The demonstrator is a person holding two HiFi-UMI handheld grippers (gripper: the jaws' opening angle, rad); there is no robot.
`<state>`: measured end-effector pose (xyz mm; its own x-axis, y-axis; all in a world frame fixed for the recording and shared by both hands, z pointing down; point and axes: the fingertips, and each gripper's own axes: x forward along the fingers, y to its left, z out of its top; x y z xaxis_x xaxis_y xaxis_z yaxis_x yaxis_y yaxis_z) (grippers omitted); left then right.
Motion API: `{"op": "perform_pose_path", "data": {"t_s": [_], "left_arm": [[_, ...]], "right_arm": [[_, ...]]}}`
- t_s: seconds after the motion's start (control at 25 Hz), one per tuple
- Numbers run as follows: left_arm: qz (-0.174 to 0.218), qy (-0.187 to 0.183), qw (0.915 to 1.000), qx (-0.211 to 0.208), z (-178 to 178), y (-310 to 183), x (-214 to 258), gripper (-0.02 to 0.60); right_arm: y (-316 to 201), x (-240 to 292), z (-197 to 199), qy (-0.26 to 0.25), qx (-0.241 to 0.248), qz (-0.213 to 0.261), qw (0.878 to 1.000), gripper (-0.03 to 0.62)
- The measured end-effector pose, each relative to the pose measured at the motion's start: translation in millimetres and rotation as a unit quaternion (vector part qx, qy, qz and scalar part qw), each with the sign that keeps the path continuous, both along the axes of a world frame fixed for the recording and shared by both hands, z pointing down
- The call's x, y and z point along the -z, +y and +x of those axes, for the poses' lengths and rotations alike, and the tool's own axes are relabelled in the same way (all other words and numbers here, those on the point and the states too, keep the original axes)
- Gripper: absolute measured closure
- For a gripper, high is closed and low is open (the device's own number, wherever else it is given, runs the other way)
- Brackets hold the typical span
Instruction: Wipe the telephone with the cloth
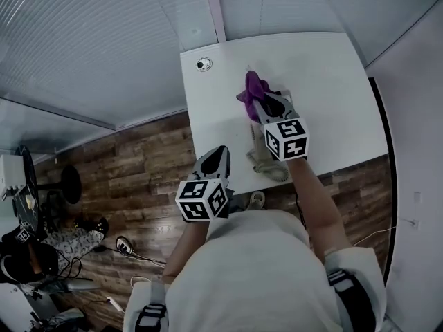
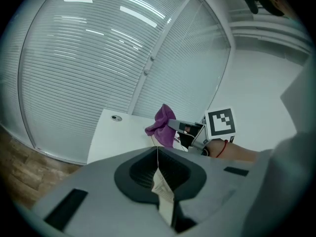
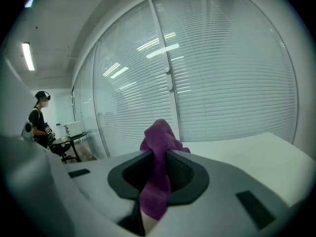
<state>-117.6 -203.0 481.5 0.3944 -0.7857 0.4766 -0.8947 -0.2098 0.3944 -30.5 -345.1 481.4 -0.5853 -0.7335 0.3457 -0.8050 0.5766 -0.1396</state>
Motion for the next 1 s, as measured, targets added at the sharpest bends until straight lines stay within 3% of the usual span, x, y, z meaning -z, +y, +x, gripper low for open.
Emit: {"op": "perform_pose_path", "data": {"t_s": [0.36,1.0], "left_arm": [[-0.009,0.006,0.9999,0.009,-6,10,-8,0.56],[-0.006,0.006,0.9999,0.012,-3,20,-5,0.56]], "right_arm": [[8,-32,-3,0.035,0.002,-0.03,0.999,0.514],[30,-45,-2,0.076,0.014,-0.034,0.996,0.514]]}}
